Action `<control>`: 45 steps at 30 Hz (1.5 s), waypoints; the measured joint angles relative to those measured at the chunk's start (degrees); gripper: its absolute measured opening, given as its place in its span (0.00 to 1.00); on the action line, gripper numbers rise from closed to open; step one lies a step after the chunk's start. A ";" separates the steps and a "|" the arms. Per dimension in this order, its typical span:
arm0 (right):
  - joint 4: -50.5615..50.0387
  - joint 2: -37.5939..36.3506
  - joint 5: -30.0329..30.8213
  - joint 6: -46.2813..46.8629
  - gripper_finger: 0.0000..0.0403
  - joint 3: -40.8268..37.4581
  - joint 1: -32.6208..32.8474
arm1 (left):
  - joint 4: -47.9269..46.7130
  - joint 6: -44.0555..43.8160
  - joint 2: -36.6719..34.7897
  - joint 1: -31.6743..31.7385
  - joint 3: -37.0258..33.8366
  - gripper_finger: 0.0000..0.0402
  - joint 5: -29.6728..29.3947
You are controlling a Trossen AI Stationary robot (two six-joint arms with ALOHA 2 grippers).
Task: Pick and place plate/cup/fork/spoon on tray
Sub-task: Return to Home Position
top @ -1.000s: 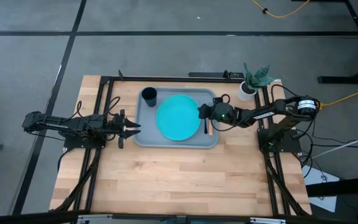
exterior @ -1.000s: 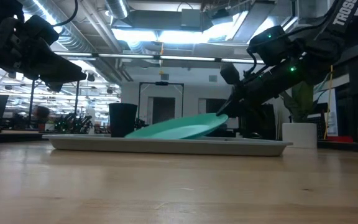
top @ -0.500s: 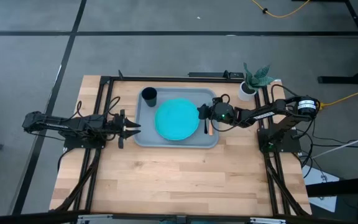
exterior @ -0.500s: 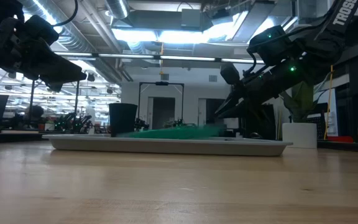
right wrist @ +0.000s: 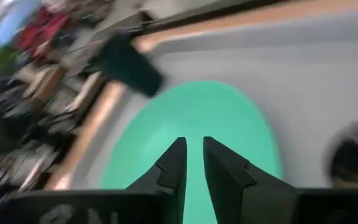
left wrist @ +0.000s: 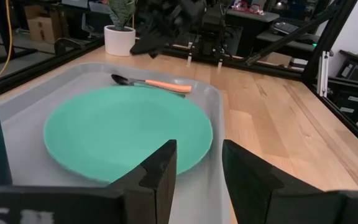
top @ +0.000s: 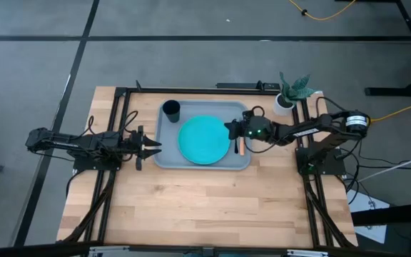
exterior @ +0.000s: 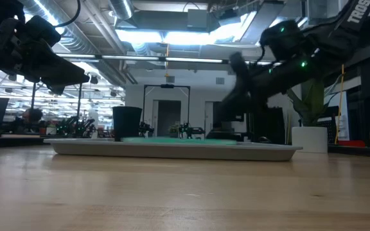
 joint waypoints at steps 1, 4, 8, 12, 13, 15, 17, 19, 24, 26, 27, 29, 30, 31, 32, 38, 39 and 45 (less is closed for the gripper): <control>0.65 -0.97 -1.82 -2.31 0.15 0.00 0.00 | 0.00 0.01 0.00 -0.01 0.00 0.30 0.00; 1.87 -5.08 -9.93 -10.10 0.15 0.00 0.00 | 0.00 0.01 0.01 0.01 0.00 0.30 0.00; 1.32 -10.53 -22.60 -26.82 0.15 0.02 0.02 | 0.00 -0.01 -0.01 0.01 0.00 0.30 -0.01; -3.59 -14.66 -40.00 -34.83 0.15 0.02 0.01 | 0.00 0.01 0.01 -0.01 0.00 0.30 0.01; -4.13 -15.20 -43.70 -36.89 0.15 0.02 0.09 | 0.00 0.01 0.00 0.01 0.00 0.30 0.01; -3.88 -15.98 -51.07 -41.81 0.15 0.02 0.60 | 0.00 0.01 0.01 -0.01 0.00 0.30 0.00; -4.03 -16.79 -56.09 -45.52 0.15 0.02 1.44 | 0.00 0.01 -0.01 0.00 0.00 0.30 -0.01; -4.66 -17.79 -57.93 -46.49 0.15 0.02 2.25 | 0.00 0.01 0.01 -0.01 0.00 0.30 0.01; -9.30 -24.67 -53.16 -48.44 0.15 -3.45 2.56 | 0.00 0.01 0.01 0.00 0.00 0.30 0.01; -9.73 -29.27 -50.25 -48.80 0.15 -6.14 2.56 | 0.00 -0.01 0.01 0.01 0.00 0.30 0.00; -9.81 -31.75 -48.56 -48.76 0.15 -7.55 2.56 | 0.00 0.01 -0.01 -0.01 0.00 0.30 0.01; -9.26 -36.78 -45.79 -47.78 0.15 -10.38 2.56 | 0.00 0.01 0.01 0.01 0.00 0.30 0.01; -8.96 -39.17 -44.84 -47.18 0.15 -11.85 2.56 | 0.01 0.01 0.00 0.01 0.00 0.30 0.00; -8.56 -41.39 -44.10 -46.16 0.15 -13.30 2.56 | 0.00 0.01 0.01 0.01 0.00 0.30 -0.01; -8.42 -43.58 -43.41 -45.12 0.15 -14.81 2.56 | 0.00 0.01 0.00 -0.01 0.00 0.30 0.01; -8.59 -51.25 -42.37 -44.38 0.15 -20.77 2.56 | 0.00 0.01 -0.01 0.01 0.00 0.30 -0.01; -8.32 -51.90 -42.36 -44.23 0.15 -21.48 2.56 | 0.00 0.01 0.01 -0.01 0.00 0.30 0.00; 7.21 -55.83 -42.42 -44.32 0.15 -27.88 2.56 | 0.00 0.01 -0.01 0.01 0.00 0.30 -0.01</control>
